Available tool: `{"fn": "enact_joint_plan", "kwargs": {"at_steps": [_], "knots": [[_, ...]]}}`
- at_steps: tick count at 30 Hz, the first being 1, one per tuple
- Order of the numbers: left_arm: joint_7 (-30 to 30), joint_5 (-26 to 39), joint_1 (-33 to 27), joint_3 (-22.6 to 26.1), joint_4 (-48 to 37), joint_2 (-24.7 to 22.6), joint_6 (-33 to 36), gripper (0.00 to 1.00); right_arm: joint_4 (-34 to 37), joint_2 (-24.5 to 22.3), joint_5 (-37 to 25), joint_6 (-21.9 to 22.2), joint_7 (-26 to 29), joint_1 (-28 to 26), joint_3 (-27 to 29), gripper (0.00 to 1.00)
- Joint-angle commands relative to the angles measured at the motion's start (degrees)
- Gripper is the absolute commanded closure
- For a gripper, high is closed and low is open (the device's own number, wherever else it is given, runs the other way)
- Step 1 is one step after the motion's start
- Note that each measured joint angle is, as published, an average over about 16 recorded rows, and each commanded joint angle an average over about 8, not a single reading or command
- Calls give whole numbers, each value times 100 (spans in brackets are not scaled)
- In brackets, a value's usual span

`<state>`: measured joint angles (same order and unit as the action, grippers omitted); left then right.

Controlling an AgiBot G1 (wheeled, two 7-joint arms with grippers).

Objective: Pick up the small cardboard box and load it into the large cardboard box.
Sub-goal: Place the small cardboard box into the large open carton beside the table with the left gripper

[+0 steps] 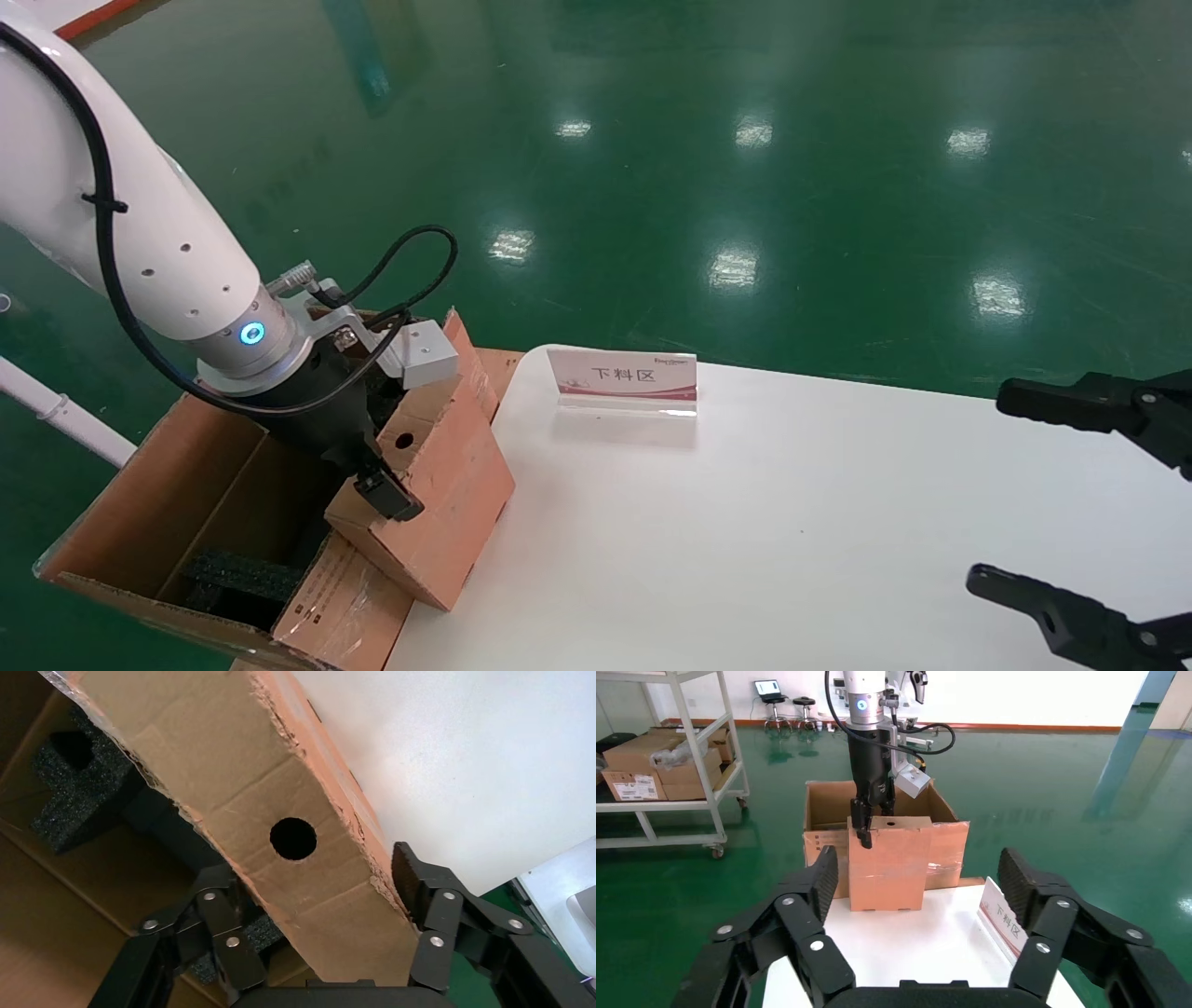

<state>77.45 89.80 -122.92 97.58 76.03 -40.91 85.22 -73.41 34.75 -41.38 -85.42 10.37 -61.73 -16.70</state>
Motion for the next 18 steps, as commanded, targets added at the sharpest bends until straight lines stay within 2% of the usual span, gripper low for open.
{"fn": "enact_joint_plan", "kwargs": {"at_steps": [1,18], "knots": [[0,-1,-1,-1,0,1,0,100,0,0,0,0,0,0,0,100],[0,-7,-3,-1,-1,1,-1,100,0,0,-1,0,0,0,0,100]]}}
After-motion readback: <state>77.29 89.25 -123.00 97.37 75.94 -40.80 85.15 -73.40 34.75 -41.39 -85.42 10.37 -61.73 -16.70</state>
